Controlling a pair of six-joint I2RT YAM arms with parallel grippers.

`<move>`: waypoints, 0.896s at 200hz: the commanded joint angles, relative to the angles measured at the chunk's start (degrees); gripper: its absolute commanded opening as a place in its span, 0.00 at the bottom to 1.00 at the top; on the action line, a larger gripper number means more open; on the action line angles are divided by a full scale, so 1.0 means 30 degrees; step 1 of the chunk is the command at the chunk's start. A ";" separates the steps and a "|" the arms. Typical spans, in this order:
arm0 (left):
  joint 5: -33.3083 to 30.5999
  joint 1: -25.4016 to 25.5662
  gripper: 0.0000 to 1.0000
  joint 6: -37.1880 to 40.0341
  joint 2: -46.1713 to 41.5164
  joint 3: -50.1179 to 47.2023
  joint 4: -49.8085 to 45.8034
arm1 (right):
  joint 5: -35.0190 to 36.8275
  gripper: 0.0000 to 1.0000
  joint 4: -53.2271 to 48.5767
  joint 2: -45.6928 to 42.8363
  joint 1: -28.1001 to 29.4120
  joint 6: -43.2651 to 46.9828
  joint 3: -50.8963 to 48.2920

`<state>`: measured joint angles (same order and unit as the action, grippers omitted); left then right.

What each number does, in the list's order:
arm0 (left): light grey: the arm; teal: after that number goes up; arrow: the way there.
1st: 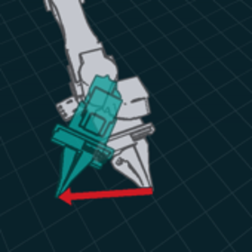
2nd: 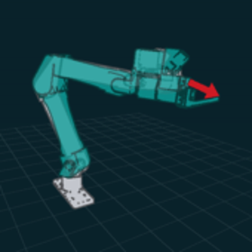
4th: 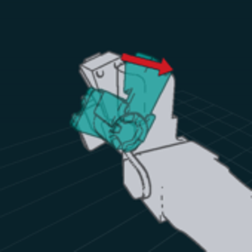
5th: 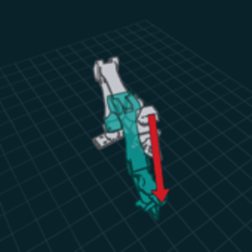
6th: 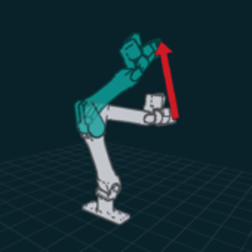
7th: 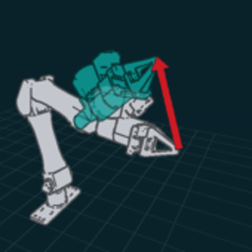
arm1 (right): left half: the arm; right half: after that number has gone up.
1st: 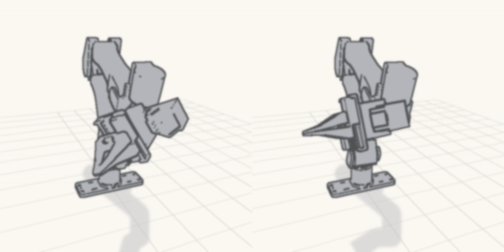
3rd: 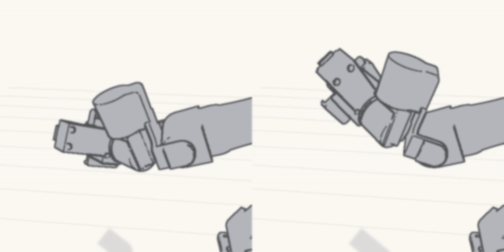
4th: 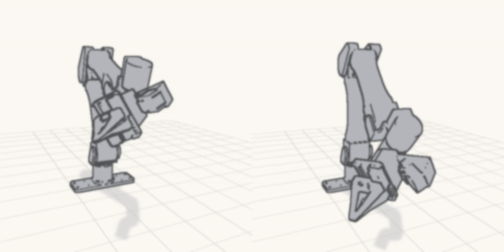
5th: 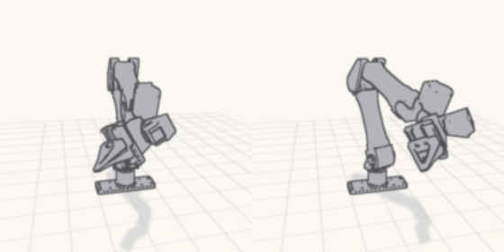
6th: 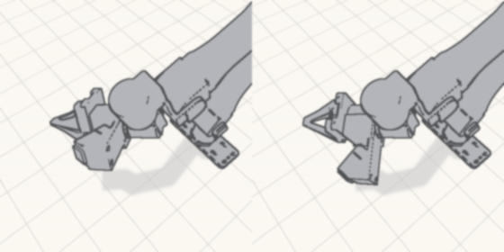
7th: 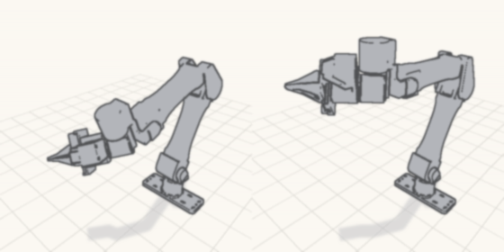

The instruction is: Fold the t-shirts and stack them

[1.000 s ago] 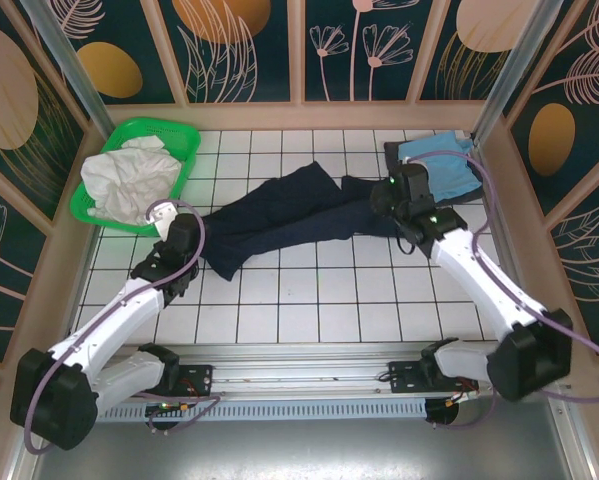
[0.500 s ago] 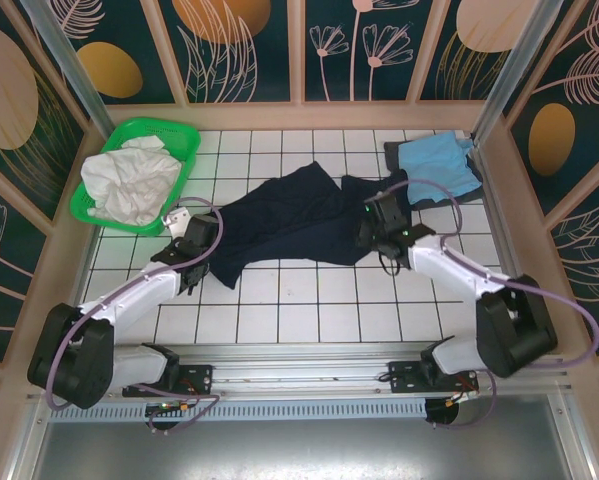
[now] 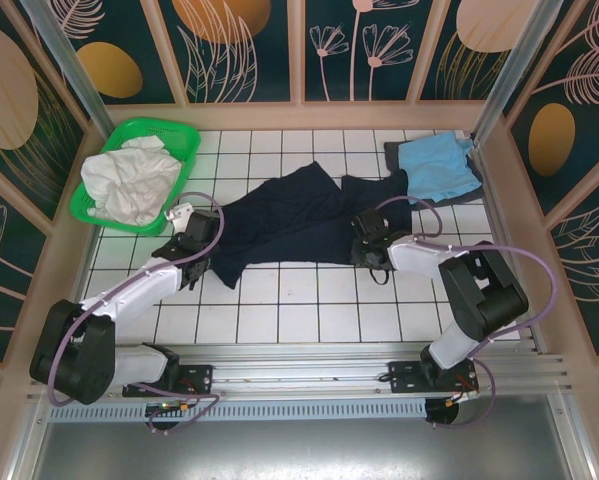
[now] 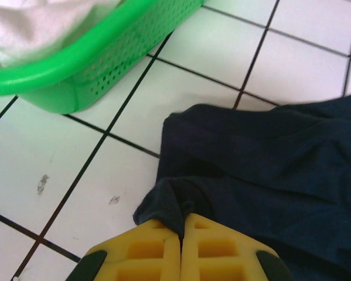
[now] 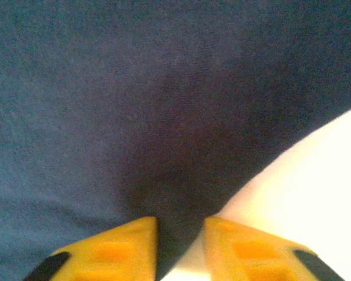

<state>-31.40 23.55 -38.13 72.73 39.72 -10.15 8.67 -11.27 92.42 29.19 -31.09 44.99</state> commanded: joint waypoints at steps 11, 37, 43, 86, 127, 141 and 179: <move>0.0499 -0.0125 0.00 0.0890 -0.3242 0.2259 -0.1265 | 0.1056 0.03 0.0266 -0.0835 -0.0201 0.0358 0.1433; 0.0533 -0.0116 0.00 0.1460 -0.6035 0.3716 -0.2193 | 0.1444 0.00 -0.1473 -0.3513 -0.0296 0.1165 0.2416; 0.0577 -0.0107 0.00 0.1656 -0.6460 0.4220 -0.2482 | 0.1569 0.00 -0.2016 -0.4313 -0.0296 0.1271 0.2703; 0.0577 -0.0116 0.00 0.2864 -0.7721 0.9165 -0.4871 | 0.0998 0.00 -0.5374 -1.1304 -0.0075 0.2033 0.6077; 0.1734 -0.0109 0.00 0.3705 -0.8120 1.3115 -0.5723 | -0.0597 0.00 -0.6487 -1.3700 -0.0179 0.2747 1.0230; 0.1773 -0.0112 0.00 0.3976 -0.7914 1.3879 -0.5746 | 0.0128 0.00 -0.6445 -1.3706 -0.0208 0.2942 1.1158; 0.0121 -0.0118 0.00 0.4787 -0.5446 1.3872 -0.4167 | 0.1199 0.00 -0.4817 -1.0959 -0.0944 0.3419 1.1898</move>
<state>-27.57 23.55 -27.16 49.71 81.10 -25.32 8.93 -26.85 52.07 28.53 -23.00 79.96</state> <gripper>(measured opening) 0.046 0.046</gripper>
